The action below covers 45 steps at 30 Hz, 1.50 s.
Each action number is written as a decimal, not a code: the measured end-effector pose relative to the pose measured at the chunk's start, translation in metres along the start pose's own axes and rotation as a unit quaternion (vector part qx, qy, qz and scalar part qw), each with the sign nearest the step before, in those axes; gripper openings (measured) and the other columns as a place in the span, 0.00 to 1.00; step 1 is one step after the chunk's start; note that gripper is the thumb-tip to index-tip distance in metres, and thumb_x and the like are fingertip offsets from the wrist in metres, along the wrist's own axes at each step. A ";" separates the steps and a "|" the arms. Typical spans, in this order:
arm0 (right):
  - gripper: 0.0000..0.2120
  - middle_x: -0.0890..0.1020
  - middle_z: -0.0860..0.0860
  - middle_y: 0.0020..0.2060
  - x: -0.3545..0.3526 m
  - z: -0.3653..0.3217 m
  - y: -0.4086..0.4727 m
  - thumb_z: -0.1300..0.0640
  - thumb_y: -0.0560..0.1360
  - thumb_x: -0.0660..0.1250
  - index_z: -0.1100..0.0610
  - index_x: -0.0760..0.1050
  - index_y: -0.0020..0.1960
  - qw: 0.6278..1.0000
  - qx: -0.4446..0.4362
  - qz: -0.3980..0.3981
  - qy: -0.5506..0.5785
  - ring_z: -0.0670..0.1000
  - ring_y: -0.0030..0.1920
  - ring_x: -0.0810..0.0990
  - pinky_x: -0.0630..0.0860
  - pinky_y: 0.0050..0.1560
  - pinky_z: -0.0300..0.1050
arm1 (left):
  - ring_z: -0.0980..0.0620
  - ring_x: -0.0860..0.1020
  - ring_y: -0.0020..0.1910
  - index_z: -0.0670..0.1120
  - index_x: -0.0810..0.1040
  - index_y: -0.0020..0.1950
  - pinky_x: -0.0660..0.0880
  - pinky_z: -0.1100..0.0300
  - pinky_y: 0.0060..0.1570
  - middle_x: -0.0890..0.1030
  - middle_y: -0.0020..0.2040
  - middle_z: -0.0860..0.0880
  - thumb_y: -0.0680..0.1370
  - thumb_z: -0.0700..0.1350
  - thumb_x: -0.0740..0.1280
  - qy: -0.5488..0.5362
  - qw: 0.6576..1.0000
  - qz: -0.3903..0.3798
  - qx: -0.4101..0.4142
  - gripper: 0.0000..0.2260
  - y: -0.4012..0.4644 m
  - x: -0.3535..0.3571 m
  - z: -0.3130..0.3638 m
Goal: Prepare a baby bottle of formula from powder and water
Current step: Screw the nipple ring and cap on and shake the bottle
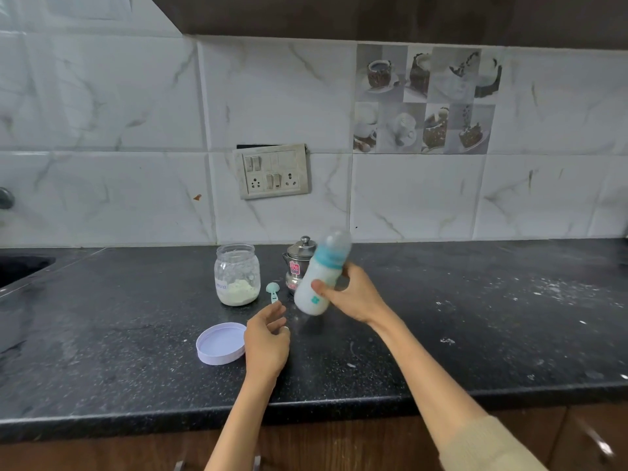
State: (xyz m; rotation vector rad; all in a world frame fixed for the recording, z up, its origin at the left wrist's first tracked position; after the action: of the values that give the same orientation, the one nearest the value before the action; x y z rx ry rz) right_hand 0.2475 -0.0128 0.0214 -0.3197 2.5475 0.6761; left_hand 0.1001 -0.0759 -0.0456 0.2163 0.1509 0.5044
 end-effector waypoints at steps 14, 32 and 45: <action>0.26 0.78 0.50 0.59 0.001 -0.005 -0.001 0.53 0.70 0.73 0.57 0.70 0.65 0.998 0.009 -0.045 -0.051 0.49 0.59 0.77 0.73 0.56 0.42 | 0.52 0.78 0.53 0.41 0.72 0.66 0.72 0.59 0.57 0.79 0.59 0.46 0.73 0.28 0.61 0.002 1.000 0.002 0.005 0.23 0.001 0.000 0.001; 0.28 0.78 0.50 0.59 -0.002 -0.010 0.006 0.52 0.69 0.74 0.58 0.71 0.66 0.999 -0.018 -0.001 -0.043 0.47 0.57 0.77 0.71 0.53 0.38 | 0.54 0.77 0.52 0.42 0.71 0.67 0.72 0.59 0.57 0.79 0.60 0.47 0.73 0.28 0.61 0.008 1.000 -0.004 0.000 0.24 -0.001 0.000 0.002; 0.25 0.79 0.48 0.57 0.004 -0.005 -0.001 0.52 0.70 0.73 0.57 0.72 0.64 0.999 0.001 0.002 -0.034 0.45 0.54 0.76 0.73 0.50 0.36 | 0.54 0.77 0.52 0.41 0.71 0.67 0.72 0.60 0.55 0.79 0.60 0.47 0.73 0.28 0.61 0.003 1.000 -0.006 -0.002 0.24 0.000 -0.001 0.001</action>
State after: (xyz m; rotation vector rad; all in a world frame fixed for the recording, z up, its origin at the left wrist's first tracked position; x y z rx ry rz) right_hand 0.2427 -0.0168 0.0224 -0.2857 2.4844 0.6753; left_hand 0.0998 -0.0766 -0.0451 0.2100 0.1566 0.4925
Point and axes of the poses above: each hand's wrist, its own y-axis towards the middle knuckle, its own x-axis out of the palm, z = x × y, the point moved 1 cm from there along y, towards the middle knuckle
